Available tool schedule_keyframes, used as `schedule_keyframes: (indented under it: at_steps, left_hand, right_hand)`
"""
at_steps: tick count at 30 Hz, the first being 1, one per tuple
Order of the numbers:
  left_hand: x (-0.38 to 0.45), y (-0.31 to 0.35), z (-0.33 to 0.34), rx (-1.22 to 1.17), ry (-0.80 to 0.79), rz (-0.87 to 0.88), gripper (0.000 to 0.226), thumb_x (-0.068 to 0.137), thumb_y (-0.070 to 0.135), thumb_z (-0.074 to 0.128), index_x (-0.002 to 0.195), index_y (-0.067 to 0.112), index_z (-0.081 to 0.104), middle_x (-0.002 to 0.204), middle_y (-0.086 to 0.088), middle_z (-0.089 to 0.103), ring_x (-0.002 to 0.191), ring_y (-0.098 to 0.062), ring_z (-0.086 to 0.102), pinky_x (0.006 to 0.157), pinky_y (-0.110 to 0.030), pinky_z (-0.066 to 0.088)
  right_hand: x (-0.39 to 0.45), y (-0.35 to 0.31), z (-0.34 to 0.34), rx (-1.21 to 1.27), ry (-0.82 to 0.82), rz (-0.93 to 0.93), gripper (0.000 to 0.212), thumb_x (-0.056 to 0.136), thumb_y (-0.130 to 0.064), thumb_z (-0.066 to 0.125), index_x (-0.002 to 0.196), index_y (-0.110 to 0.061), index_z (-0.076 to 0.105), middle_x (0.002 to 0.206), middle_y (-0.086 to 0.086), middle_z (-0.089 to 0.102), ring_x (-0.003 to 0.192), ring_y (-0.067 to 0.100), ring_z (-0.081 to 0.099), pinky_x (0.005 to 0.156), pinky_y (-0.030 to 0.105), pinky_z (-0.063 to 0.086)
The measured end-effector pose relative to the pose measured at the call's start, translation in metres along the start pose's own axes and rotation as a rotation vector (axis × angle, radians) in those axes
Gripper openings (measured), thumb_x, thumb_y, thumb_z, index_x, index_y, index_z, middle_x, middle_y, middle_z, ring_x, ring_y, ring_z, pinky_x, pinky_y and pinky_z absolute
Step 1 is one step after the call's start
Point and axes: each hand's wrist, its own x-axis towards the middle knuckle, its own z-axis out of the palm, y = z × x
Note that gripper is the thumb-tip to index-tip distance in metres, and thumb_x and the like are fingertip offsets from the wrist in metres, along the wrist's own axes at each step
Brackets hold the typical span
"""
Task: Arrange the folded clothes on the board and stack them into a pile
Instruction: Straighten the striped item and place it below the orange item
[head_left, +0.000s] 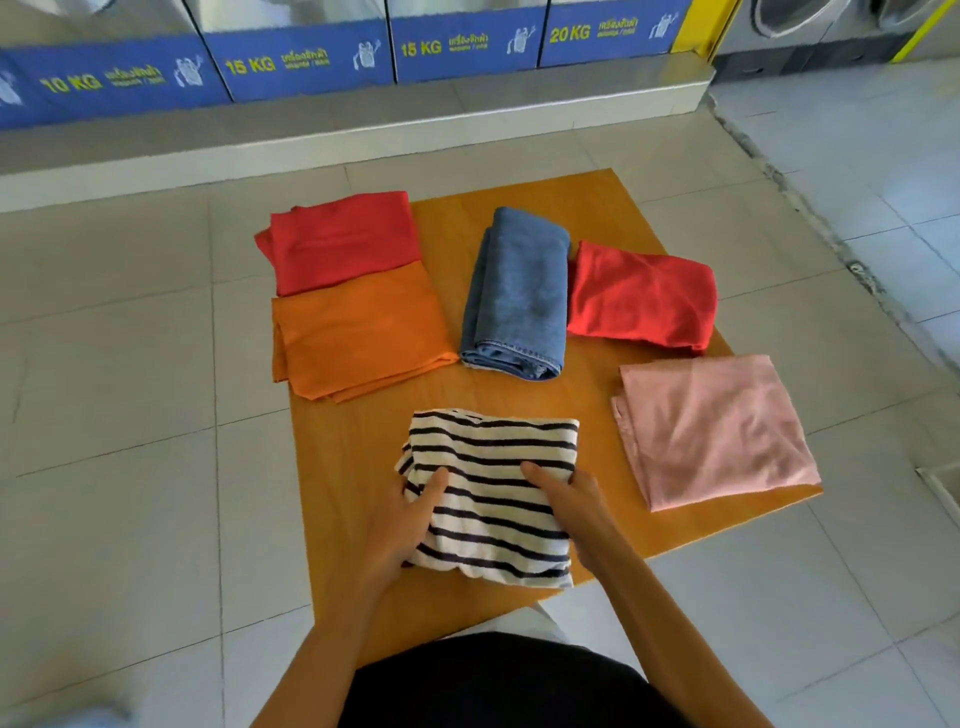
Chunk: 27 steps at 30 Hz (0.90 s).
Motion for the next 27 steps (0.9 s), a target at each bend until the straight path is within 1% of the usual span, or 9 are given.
schedule_keyframes:
  at_steps: [3, 6, 9, 12, 14, 16, 22, 25, 27]
  left_hand:
    - [0.000, -0.003, -0.031, -0.042, 0.105, 0.013, 0.079, 0.080, 0.069, 0.054, 0.145, 0.029, 0.037, 0.140, -0.001, 0.053, 0.125, -0.024, 0.053, 0.105, -0.049, 0.045]
    - [0.000, 0.001, -0.060, -0.096, 0.254, 0.086, 0.064, 0.089, 0.056, 0.052, 0.144, 0.025, 0.038, 0.136, -0.004, 0.056, 0.122, -0.026, 0.055, 0.100, -0.046, 0.049]
    - [0.008, 0.005, -0.078, -0.136, 0.391, 0.094, 0.060, 0.092, 0.051, 0.051, 0.142, 0.020, 0.039, 0.134, -0.008, 0.056, 0.119, -0.028, 0.056, 0.095, -0.045, 0.051]
    - [0.023, 0.005, -0.085, -0.138, 0.428, 0.004, 0.062, 0.093, 0.049, 0.053, 0.140, 0.012, 0.039, 0.133, -0.013, 0.054, 0.119, -0.031, 0.054, 0.092, -0.043, 0.050]
    - [0.033, 0.005, -0.088, -0.110, 0.432, -0.054, 0.062, 0.092, 0.048, 0.055, 0.139, 0.010, 0.038, 0.132, -0.014, 0.054, 0.118, -0.031, 0.054, 0.093, -0.044, 0.050]
    - [0.041, 0.005, -0.090, -0.084, 0.431, -0.076, 0.061, 0.092, 0.048, 0.055, 0.137, 0.009, 0.041, 0.130, -0.015, 0.056, 0.116, -0.031, 0.055, 0.094, -0.044, 0.050]
    - [0.033, -0.009, -0.086, 0.020, 0.524, -0.076, 0.060, 0.093, 0.050, 0.052, 0.135, 0.008, 0.045, 0.129, -0.015, 0.058, 0.116, -0.033, 0.056, 0.097, -0.045, 0.047]
    - [0.023, -0.012, -0.071, 0.020, 0.647, 0.003, 0.051, 0.096, 0.043, 0.050, 0.134, 0.009, 0.046, 0.127, -0.015, 0.059, 0.115, -0.033, 0.057, 0.098, -0.046, 0.046]
    - [0.024, -0.009, -0.066, 0.021, 0.717, 0.044, 0.047, 0.097, 0.041, 0.049, 0.132, 0.009, 0.048, 0.125, -0.015, 0.061, 0.113, -0.033, 0.058, 0.098, -0.046, 0.046]
  right_hand:
    - [0.009, -0.028, 0.025, -0.071, -0.072, -0.094, 0.024, 0.088, -0.034, 0.076, 0.106, -0.023, 0.064, 0.099, -0.003, 0.072, 0.090, 0.017, 0.071, 0.082, 0.039, 0.061]
    - [0.022, -0.054, 0.054, -0.108, -0.133, -0.181, 0.044, 0.086, -0.038, 0.077, 0.122, -0.019, 0.062, 0.112, 0.000, 0.073, 0.099, 0.019, 0.072, 0.090, 0.044, 0.061]
    - [0.043, -0.074, 0.086, -0.165, -0.146, -0.253, 0.050, 0.086, -0.049, 0.072, 0.127, -0.022, 0.061, 0.112, -0.003, 0.073, 0.100, 0.018, 0.071, 0.091, 0.045, 0.061]
    - [0.065, -0.080, 0.112, -0.236, -0.136, -0.187, 0.060, 0.088, -0.056, 0.066, 0.134, -0.019, 0.053, 0.122, 0.003, 0.068, 0.108, 0.025, 0.068, 0.094, 0.047, 0.059]
    - [0.076, -0.078, 0.120, -0.309, -0.108, -0.118, 0.065, 0.091, -0.053, 0.063, 0.141, -0.015, 0.044, 0.130, 0.008, 0.062, 0.118, 0.031, 0.062, 0.099, 0.047, 0.055]
    - [0.086, -0.075, 0.123, -0.351, -0.084, -0.111, 0.066, 0.093, -0.050, 0.063, 0.143, -0.013, 0.041, 0.133, 0.011, 0.059, 0.123, 0.034, 0.059, 0.102, 0.048, 0.053]
    - [0.098, -0.070, 0.121, -0.467, -0.136, -0.187, 0.063, 0.089, -0.050, 0.067, 0.137, -0.015, 0.050, 0.131, 0.007, 0.064, 0.122, 0.032, 0.061, 0.104, 0.052, 0.051]
    - [0.093, -0.065, 0.126, -0.609, -0.037, -0.273, 0.061, 0.087, -0.057, 0.065, 0.132, -0.016, 0.057, 0.126, 0.006, 0.069, 0.119, 0.031, 0.063, 0.101, 0.050, 0.052]
    - [0.089, -0.066, 0.134, -0.670, 0.040, -0.290, 0.063, 0.087, -0.061, 0.061, 0.132, -0.018, 0.057, 0.125, 0.006, 0.069, 0.118, 0.032, 0.063, 0.099, 0.049, 0.053]
